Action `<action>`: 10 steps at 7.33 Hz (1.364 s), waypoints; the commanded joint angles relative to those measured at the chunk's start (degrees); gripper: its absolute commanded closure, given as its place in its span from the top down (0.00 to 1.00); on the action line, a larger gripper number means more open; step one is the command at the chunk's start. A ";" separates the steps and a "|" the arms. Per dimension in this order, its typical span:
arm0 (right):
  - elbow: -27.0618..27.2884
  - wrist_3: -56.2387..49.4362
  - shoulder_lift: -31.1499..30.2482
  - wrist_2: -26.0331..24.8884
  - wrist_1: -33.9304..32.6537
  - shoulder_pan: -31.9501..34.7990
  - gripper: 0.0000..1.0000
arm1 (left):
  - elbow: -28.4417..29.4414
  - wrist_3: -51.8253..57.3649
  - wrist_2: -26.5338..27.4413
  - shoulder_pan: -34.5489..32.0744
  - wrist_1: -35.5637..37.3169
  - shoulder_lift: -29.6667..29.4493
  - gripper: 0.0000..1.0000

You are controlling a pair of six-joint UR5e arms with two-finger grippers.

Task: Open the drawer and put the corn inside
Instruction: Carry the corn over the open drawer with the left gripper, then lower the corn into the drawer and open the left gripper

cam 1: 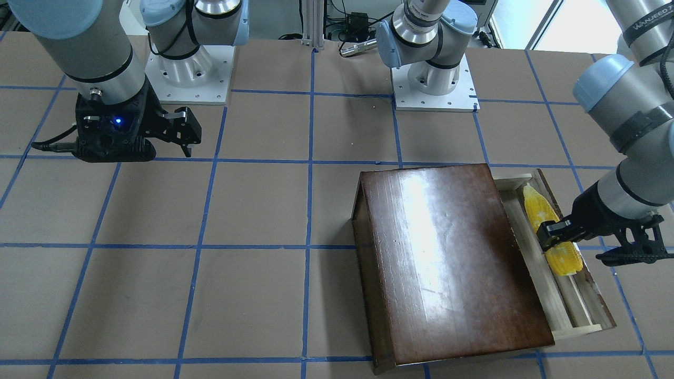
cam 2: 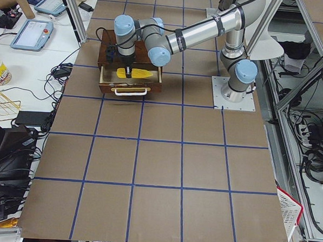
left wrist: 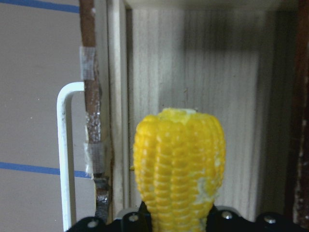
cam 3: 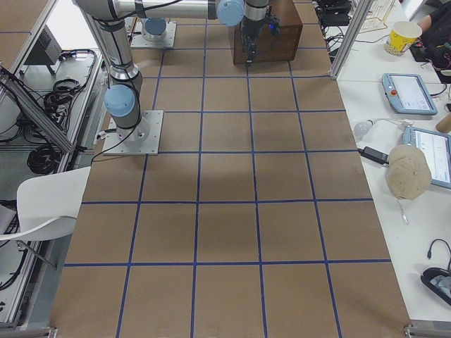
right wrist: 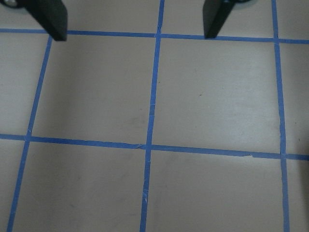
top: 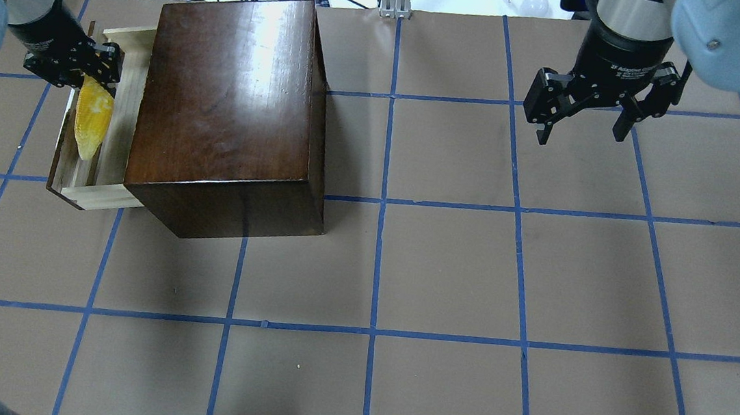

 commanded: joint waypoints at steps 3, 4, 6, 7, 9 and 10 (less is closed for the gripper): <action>0.00 0.00 -0.04 0.00 0.09 -0.01 1.00 | 0.15 0.53 0.50 -0.04 0.53 -0.72 1.00; 0.00 0.00 0.05 0.00 0.09 0.08 1.00 | 0.15 0.53 0.50 -0.04 0.45 -0.63 1.00; 0.00 0.00 -0.04 0.00 0.00 0.08 1.00 | 0.50 1.92 0.50 0.48 0.45 -0.37 1.00; 0.00 0.00 0.05 0.00 0.00 0.08 1.00 | 0.68 2.98 0.67 0.48 0.27 -0.11 1.00; 0.00 0.00 -0.04 0.00 0.09 -0.01 1.00 | 1.03 2.47 0.67 -0.65 -0.17 1.55 1.00; 0.00 0.00 0.05 0.00 0.09 -0.01 1.00 | 3.64 1.07 0.67 -1.79 -5.13 3.13 1.00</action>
